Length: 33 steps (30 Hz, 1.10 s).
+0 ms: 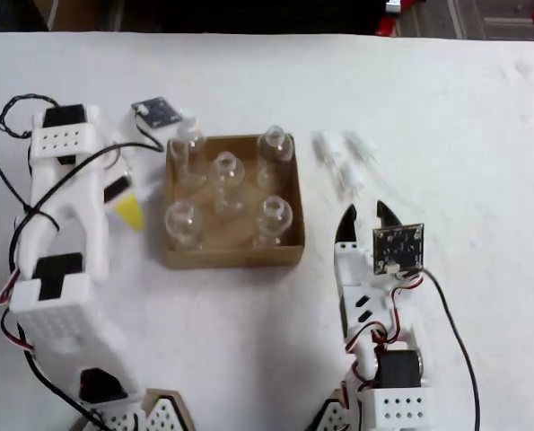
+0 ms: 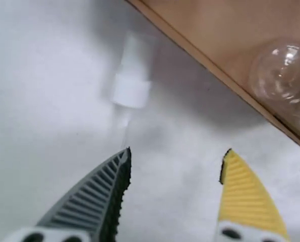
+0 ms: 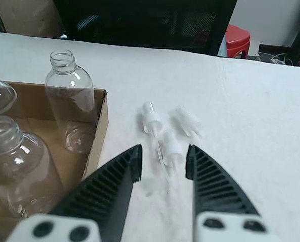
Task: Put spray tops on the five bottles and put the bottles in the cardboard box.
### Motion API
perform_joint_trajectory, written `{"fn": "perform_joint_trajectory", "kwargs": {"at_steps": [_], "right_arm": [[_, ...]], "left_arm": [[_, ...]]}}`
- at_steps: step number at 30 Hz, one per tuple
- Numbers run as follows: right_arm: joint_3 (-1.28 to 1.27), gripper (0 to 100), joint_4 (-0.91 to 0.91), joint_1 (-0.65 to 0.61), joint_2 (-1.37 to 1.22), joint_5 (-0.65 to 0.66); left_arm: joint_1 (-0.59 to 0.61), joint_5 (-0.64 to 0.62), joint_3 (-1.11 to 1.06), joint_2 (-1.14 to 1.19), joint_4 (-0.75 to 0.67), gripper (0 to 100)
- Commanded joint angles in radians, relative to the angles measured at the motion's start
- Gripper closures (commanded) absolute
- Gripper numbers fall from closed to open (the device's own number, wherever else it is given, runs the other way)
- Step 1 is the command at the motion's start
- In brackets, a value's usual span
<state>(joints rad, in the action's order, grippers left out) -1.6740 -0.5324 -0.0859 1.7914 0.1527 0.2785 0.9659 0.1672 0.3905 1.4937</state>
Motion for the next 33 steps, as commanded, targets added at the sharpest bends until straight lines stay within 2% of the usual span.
{"fn": "perform_joint_trajectory", "kwargs": {"at_steps": [1, 12, 21, 25, 30, 33], "right_arm": [[-0.006, 87.2, 0.016, 0.002, 0.004, 0.031], [-0.008, 87.2, 0.019, 0.004, 0.004, 0.034], [-0.008, 87.2, 0.021, 0.002, 0.004, 0.035], [-0.008, 87.2, 0.021, 0.002, 0.004, 0.035], [-0.008, 87.2, 0.021, 0.002, 0.004, 0.037], [-0.008, 87.2, 0.021, 0.002, 0.004, 0.037]], "left_arm": [[0.033, 0.008, 0.026, -0.022, -0.015, 73], [0.005, 0.014, -0.017, -0.010, -0.132, 72], [0.025, 0.002, -0.020, -0.012, -0.103, 72], [0.053, 0.071, -0.023, -0.061, -0.034, 73], [0.116, 0.080, -0.025, -0.160, -0.032, 73], [0.117, 0.109, -0.100, -0.194, -0.052, 73]]}}
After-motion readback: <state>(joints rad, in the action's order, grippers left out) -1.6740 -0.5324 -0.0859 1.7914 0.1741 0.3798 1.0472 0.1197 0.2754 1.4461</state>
